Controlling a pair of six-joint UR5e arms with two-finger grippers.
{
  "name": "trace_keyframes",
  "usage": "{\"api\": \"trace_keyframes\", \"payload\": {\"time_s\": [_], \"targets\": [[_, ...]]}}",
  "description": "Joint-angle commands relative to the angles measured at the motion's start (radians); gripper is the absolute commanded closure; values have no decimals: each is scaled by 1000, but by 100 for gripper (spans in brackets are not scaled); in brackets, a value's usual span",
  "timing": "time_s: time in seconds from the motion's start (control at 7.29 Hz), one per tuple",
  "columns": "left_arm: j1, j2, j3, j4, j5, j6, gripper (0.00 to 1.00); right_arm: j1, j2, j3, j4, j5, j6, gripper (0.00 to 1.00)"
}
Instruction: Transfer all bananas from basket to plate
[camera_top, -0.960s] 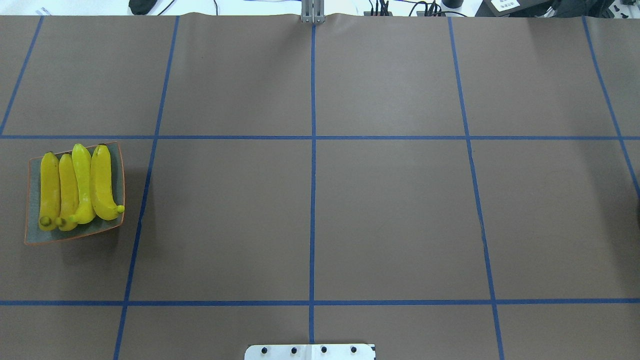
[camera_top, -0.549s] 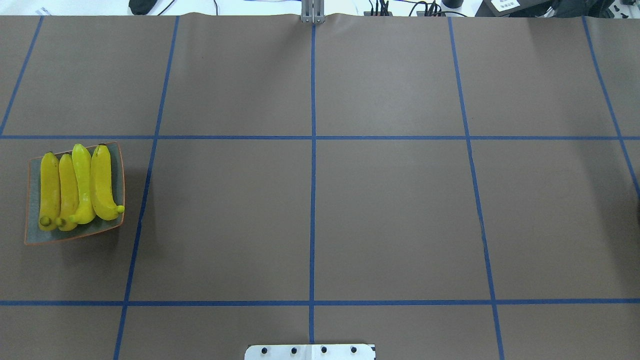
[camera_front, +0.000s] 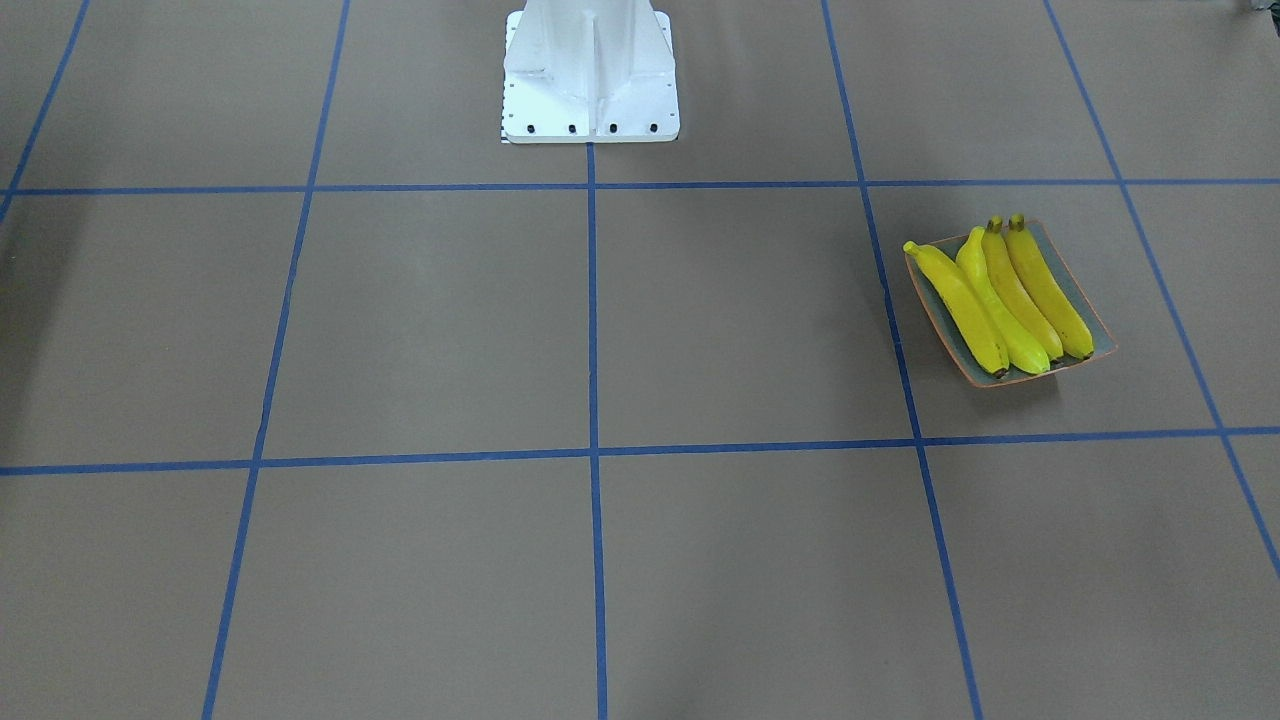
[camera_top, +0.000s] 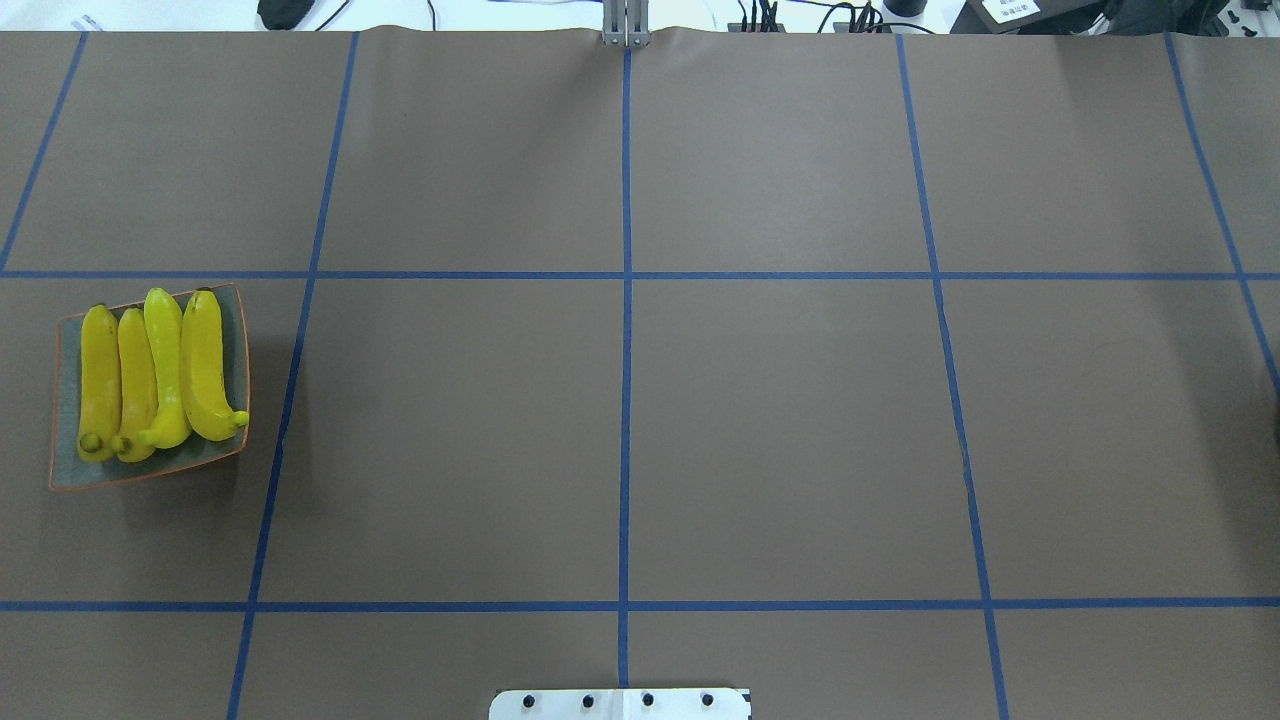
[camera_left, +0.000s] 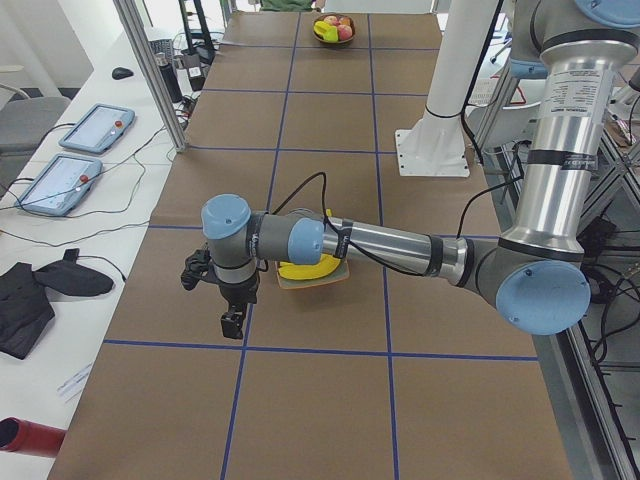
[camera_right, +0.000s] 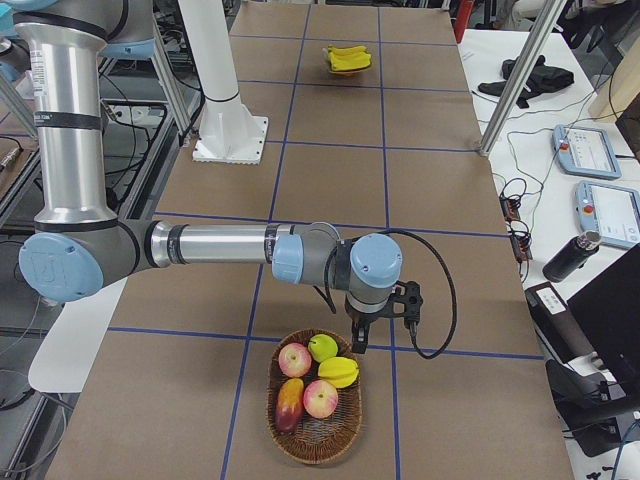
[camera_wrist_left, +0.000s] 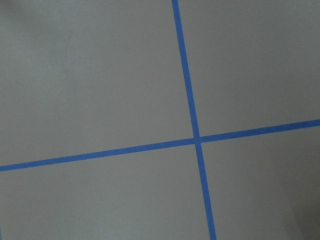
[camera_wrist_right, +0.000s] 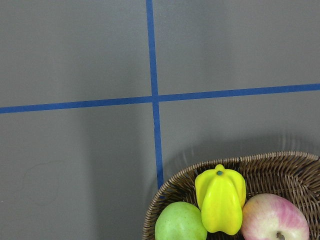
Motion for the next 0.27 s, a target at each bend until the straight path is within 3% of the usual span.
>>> {"api": "trace_keyframes", "payload": {"time_s": [0.0, 0.14], "targets": [[0, 0, 2, -1, 0, 2, 0, 0, 1, 1, 0, 0, -1, 0], [0, 0, 2, -1, 0, 2, 0, 0, 3, 1, 0, 0, 0, 0]]}}
